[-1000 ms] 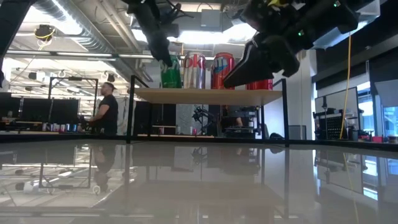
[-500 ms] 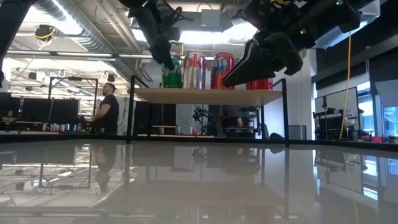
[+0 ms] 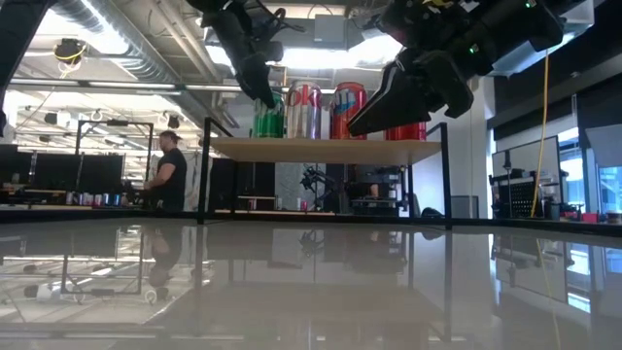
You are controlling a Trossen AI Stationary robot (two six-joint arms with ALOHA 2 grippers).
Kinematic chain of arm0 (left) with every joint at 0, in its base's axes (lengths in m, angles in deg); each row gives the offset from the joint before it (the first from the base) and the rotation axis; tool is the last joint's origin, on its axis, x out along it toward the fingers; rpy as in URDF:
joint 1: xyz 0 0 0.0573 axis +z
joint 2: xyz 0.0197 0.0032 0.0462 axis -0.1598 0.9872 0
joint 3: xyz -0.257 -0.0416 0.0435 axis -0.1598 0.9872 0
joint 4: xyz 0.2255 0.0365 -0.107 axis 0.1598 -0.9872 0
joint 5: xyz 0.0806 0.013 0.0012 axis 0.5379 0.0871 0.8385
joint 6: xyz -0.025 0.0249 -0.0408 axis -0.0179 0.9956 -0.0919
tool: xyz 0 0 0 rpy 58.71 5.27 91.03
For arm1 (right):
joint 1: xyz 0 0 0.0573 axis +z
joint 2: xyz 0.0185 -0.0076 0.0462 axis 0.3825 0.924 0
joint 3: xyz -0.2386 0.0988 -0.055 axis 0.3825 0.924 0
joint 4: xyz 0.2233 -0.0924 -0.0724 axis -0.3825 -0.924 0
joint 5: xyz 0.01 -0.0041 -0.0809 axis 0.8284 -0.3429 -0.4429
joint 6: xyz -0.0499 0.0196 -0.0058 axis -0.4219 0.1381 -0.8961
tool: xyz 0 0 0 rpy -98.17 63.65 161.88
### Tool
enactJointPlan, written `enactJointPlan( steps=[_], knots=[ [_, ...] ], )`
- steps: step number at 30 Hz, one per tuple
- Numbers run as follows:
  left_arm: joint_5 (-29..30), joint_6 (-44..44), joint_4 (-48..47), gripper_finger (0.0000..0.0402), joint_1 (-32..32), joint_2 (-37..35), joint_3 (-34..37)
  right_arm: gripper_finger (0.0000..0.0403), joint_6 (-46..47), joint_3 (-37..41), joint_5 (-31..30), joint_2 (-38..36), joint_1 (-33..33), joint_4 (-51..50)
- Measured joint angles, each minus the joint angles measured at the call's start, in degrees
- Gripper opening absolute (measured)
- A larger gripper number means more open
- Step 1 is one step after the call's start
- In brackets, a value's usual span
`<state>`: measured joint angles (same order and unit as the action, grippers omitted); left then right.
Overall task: Place canned beverage on shelf
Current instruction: Put the top green soda can on the shelf, then put the green soda can on the shelf and align with the other green soda can
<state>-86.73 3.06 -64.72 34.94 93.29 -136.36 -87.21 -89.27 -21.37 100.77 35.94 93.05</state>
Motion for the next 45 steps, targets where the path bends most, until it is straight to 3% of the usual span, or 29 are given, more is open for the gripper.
enactJointPlan(
  steps=[26,35,45],
  knots=[
    [-0.1,0.0,-0.2,0.0332,-0.1,-0.4,0.0,0.0133,0.0,0.0,0.0,0.0,0.0,0.0],
    [-0.4,0.6,0.2,0.0332,-0.1,-3.3,0.0,0.0133,0.0,0.0,0.0,0.0,0.0,0.0],
    [3.1,2.6,5.3,0.0332,-1.6,-8.1,0.0,0.0133,0.0,0.0,0.0,0.0,0.0,0.0]
  ],
)
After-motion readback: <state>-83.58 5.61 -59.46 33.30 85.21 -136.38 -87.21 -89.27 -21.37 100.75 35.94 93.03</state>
